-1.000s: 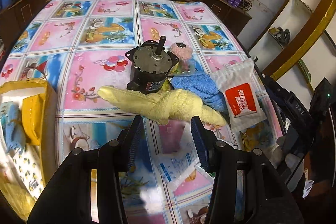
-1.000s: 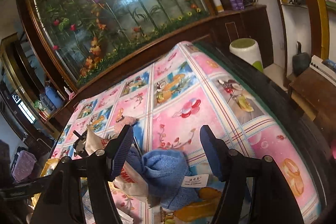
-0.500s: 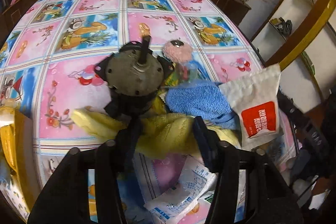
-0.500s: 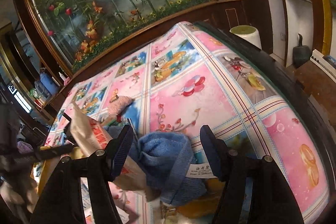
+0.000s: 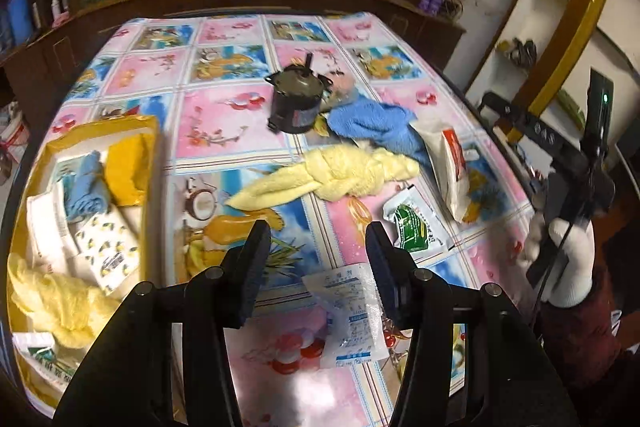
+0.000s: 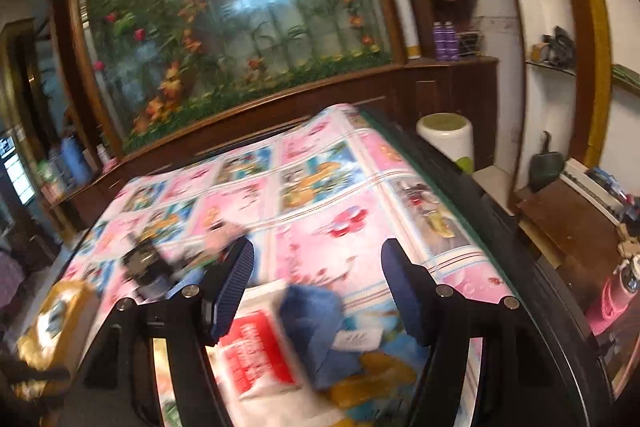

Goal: Organize soft objects
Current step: 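Grasp the white desiccant packet with the left tool while the right tool grasps the green-label packet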

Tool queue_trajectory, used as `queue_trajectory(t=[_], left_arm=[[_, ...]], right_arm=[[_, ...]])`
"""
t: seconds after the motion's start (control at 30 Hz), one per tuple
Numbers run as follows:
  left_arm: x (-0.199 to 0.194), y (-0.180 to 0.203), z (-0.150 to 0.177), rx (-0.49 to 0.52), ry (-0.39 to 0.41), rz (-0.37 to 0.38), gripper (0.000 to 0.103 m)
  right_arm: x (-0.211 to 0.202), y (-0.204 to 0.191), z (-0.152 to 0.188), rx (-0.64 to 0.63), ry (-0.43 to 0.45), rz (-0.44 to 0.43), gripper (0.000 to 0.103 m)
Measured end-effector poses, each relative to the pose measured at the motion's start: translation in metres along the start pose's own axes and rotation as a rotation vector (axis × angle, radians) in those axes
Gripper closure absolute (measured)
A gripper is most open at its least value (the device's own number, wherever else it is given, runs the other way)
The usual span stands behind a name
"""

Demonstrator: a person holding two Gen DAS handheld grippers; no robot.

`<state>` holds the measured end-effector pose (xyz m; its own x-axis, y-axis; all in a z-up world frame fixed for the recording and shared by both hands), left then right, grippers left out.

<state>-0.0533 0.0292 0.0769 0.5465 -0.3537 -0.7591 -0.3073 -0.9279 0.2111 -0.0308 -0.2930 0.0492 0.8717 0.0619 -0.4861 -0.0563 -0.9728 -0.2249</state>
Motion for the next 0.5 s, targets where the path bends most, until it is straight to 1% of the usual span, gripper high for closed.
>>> queue_trajectory(t=[0.03,0.1,0.13,0.2,0.23,0.27,0.3,0.37,0.4,0.5], left_arm=[[-0.005,-0.006,0.004,-0.027,0.001,0.009,0.050],[-0.008,-0.010,0.018,-0.047,-0.009,0.035,0.050],[-0.006,-0.009,0.026,-0.046,-0.019,0.050,0.050],[0.003,-0.008,0.042,-0.050,-0.052,0.066,0.050],[0.007,-0.003,0.049,-0.060,-0.067,0.074,0.050],[0.014,0.001,0.054,-0.066,-0.083,0.085,0.050],[0.018,0.005,0.059,-0.067,-0.091,0.091,0.050],[0.024,0.012,0.065,-0.057,-0.088,0.085,0.050],[0.027,0.014,0.066,-0.048,-0.083,0.082,0.050],[0.040,0.022,0.065,-0.019,-0.088,0.071,0.050]], right_arm=[[-0.007,-0.008,0.003,-0.036,-0.023,-0.018,0.036],[-0.017,-0.027,0.014,-0.101,-0.094,-0.082,0.034],[-0.020,-0.036,0.023,-0.121,-0.140,-0.131,0.034],[-0.021,-0.053,0.044,-0.132,-0.243,-0.235,0.034],[-0.018,-0.062,0.055,-0.136,-0.300,-0.275,0.034],[-0.013,-0.069,0.065,-0.142,-0.341,-0.293,0.034],[-0.007,-0.075,0.073,-0.156,-0.376,-0.290,0.034],[0.008,-0.084,0.086,-0.192,-0.417,-0.225,0.034],[0.017,-0.084,0.089,-0.190,-0.435,-0.197,0.034],[0.037,-0.078,0.094,-0.144,-0.486,-0.154,0.034]])
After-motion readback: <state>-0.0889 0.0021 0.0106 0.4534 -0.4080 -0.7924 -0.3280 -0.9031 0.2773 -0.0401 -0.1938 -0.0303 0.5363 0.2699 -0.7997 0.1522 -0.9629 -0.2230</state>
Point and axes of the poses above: each gripper's, at about its wrist camera, not at the fingertips, and x roughly the way its jaws point, y to its right, z to its underside, the point moved 3 cm from there along x, roughly the way its jaws point
